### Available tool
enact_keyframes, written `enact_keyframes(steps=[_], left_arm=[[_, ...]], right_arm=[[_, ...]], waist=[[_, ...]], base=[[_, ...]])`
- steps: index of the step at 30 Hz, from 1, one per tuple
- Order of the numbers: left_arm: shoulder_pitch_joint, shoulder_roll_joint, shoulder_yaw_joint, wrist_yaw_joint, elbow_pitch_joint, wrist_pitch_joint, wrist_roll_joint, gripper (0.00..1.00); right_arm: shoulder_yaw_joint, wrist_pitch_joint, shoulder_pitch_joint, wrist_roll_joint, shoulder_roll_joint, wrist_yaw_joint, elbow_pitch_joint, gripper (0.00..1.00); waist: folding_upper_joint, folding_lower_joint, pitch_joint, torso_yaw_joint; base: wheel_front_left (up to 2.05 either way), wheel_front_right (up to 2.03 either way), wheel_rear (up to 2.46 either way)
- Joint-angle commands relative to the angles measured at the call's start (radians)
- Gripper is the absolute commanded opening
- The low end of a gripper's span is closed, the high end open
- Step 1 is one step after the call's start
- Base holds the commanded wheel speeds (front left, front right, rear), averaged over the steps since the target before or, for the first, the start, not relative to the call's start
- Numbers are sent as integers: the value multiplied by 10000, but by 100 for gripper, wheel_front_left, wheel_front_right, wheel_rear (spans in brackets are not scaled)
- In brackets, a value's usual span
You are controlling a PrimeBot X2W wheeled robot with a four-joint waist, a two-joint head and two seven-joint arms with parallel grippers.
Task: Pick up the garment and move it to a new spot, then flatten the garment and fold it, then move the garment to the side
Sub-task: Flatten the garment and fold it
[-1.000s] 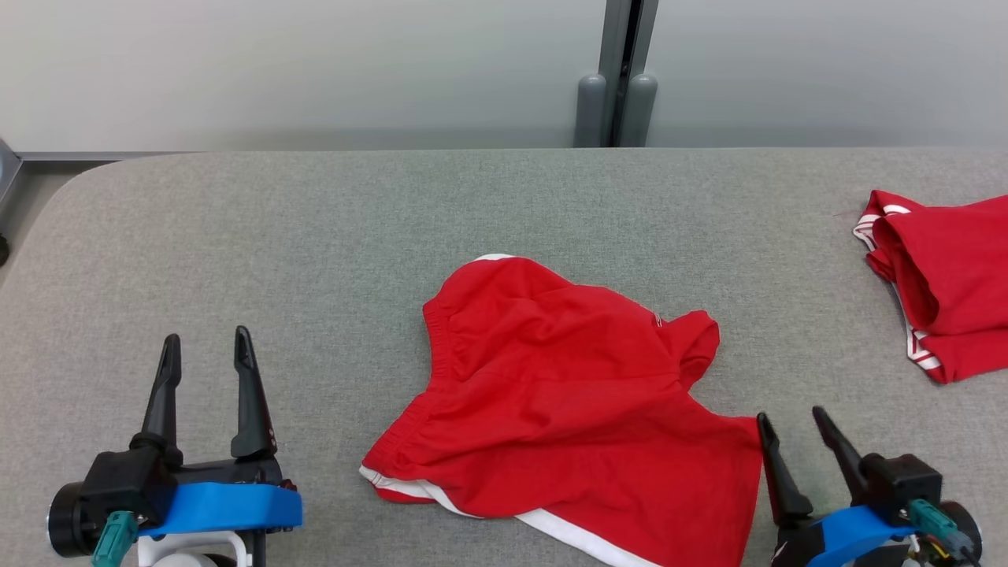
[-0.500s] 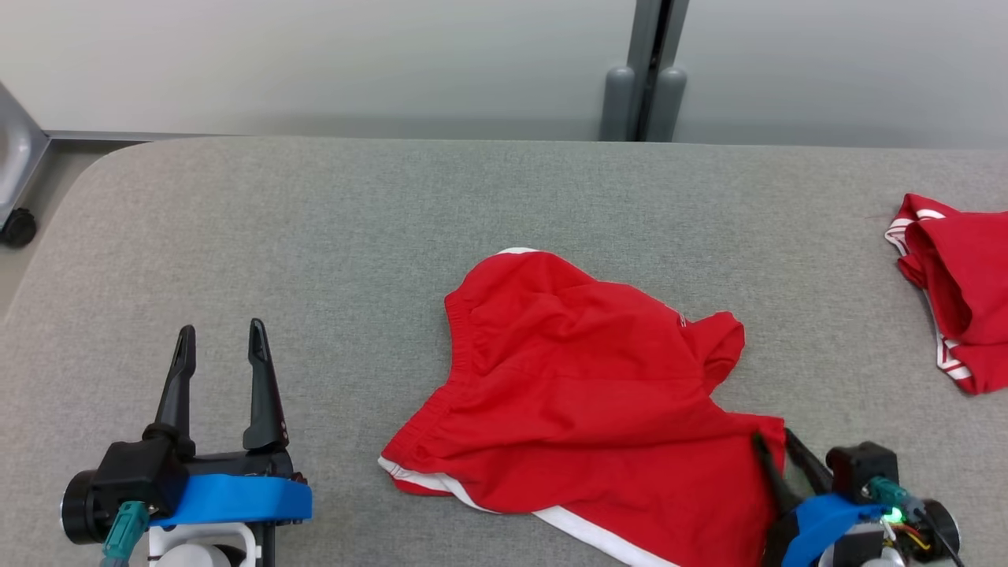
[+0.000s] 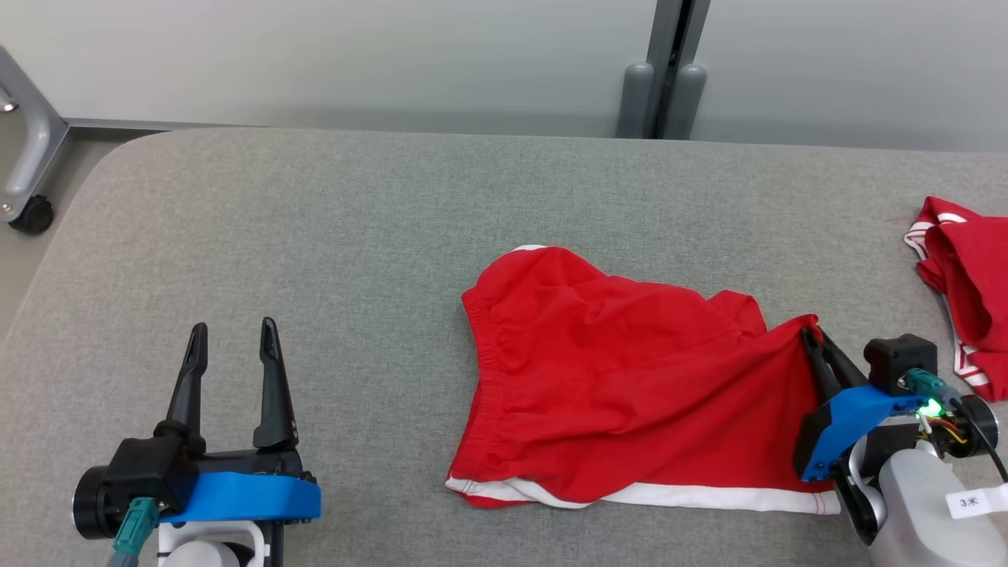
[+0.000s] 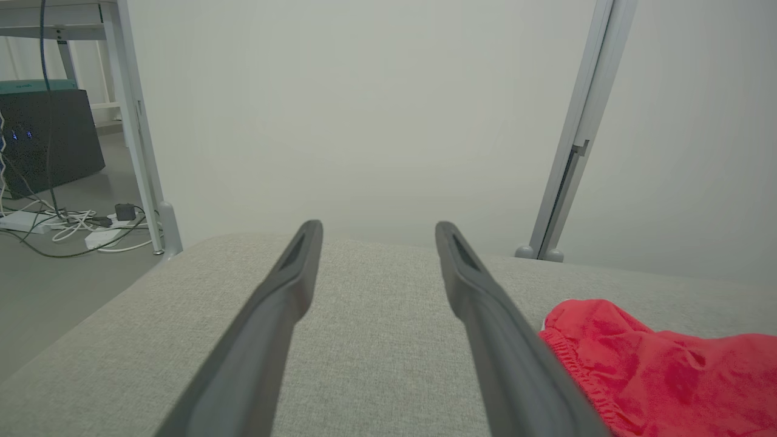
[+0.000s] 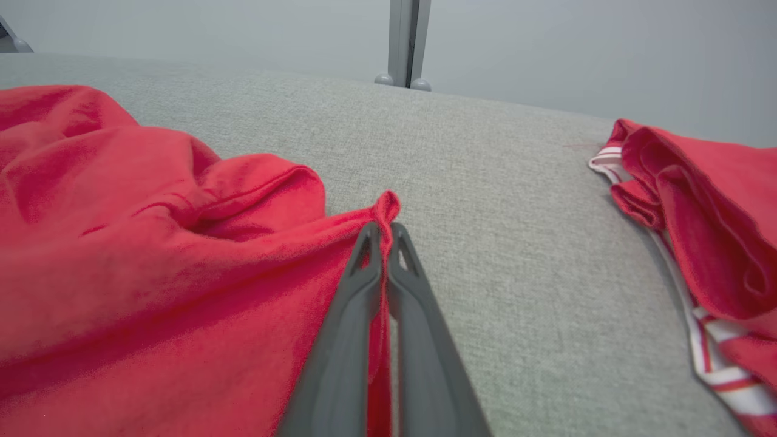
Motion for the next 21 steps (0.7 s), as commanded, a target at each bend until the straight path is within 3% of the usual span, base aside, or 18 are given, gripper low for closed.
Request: enact_keyframes(steps=[1,8,10,11,21], left_arm=[[-97,-23,17,-23,42,-47,59,100],[51,-36,56,-55,133,-47,63,100],[75,-37,68,-66,117,-47,75,100],[136,-37,78,-57,111,-47,81,100],[242,-37,142,-60,177,-47,206,100]], right_arm=[[28,-183,-311,-44,41,1,412,100],[-232,-554,-95,178,157,1,256,100],[-450,-580,147,263,207,1,-595,100],[-608,-575,623,341,337,1,-1605,100],[-1125,-575,2526,268,978,1,-5093,100]], waist=[[-1,0,-45,-63],[-1,0,-280,-379],[-1,0,-338,-500],[-1,0,-401,-612],[-1,0,-486,-884]], base=[[0,0,0],[0,0,0],[0,0,0],[0,0,0],[0,0,0]])
